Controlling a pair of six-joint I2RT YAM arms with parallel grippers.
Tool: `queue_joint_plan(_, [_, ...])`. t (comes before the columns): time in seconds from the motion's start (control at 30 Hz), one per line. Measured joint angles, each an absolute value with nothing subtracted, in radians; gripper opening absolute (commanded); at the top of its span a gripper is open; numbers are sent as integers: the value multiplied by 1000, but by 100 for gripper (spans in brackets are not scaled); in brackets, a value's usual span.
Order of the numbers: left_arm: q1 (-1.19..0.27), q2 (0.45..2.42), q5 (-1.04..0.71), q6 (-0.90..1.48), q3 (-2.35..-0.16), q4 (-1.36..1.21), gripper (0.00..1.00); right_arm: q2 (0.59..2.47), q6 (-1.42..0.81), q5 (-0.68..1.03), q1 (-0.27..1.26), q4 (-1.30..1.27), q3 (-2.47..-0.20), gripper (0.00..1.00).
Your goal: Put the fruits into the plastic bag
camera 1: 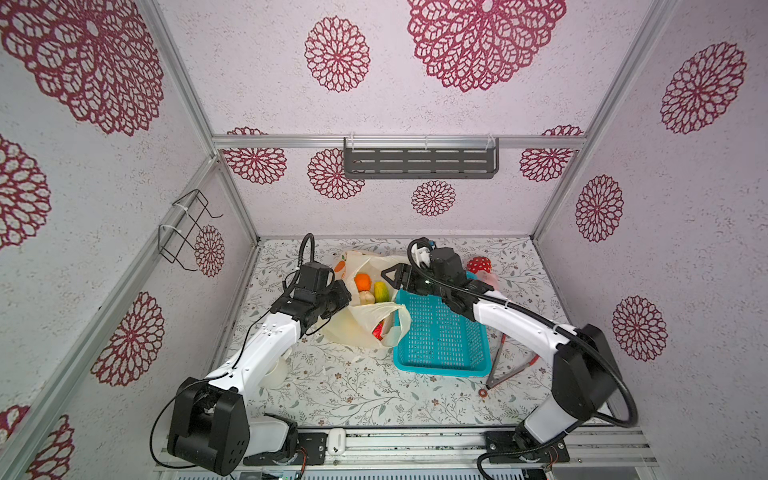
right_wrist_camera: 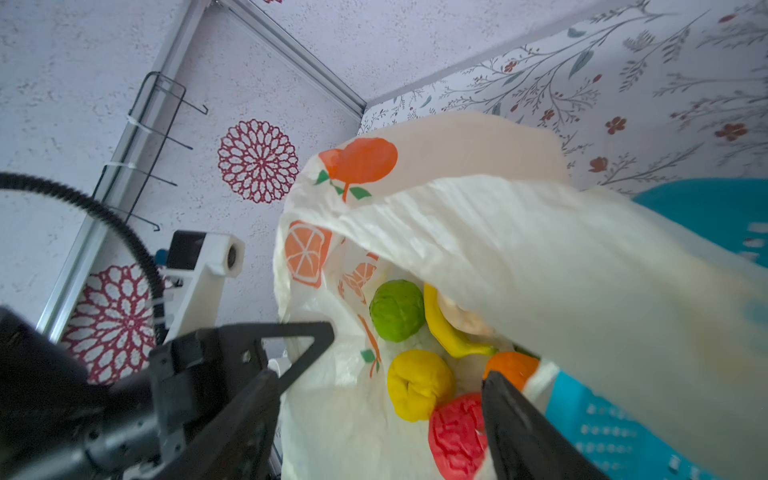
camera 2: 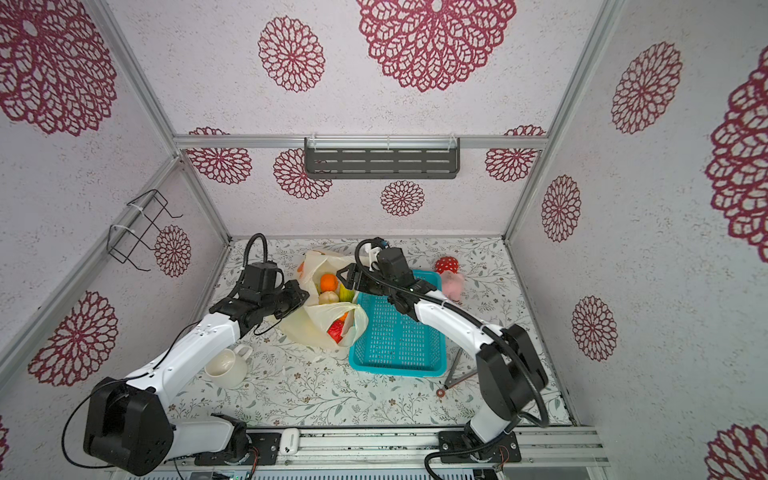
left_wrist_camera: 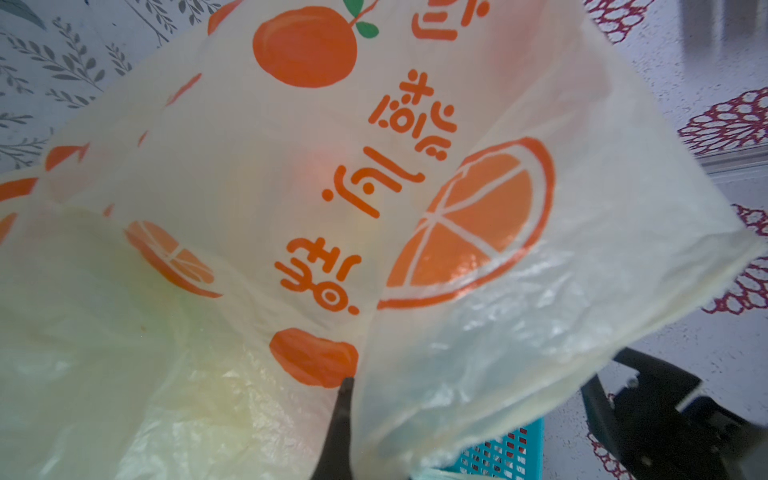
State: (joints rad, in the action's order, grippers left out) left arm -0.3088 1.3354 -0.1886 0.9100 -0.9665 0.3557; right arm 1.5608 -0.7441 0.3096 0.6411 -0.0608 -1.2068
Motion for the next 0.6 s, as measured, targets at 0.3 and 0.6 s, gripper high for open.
queue_joint_plan(0.3, [-323,1338,-211,875,-1008,313,97,1196,-616,-49,500,78,-940,91])
queue_joint_plan(0.6, [-450,952,160,670,-869,236,97,833,-372,-739,447,-147,-532,99])
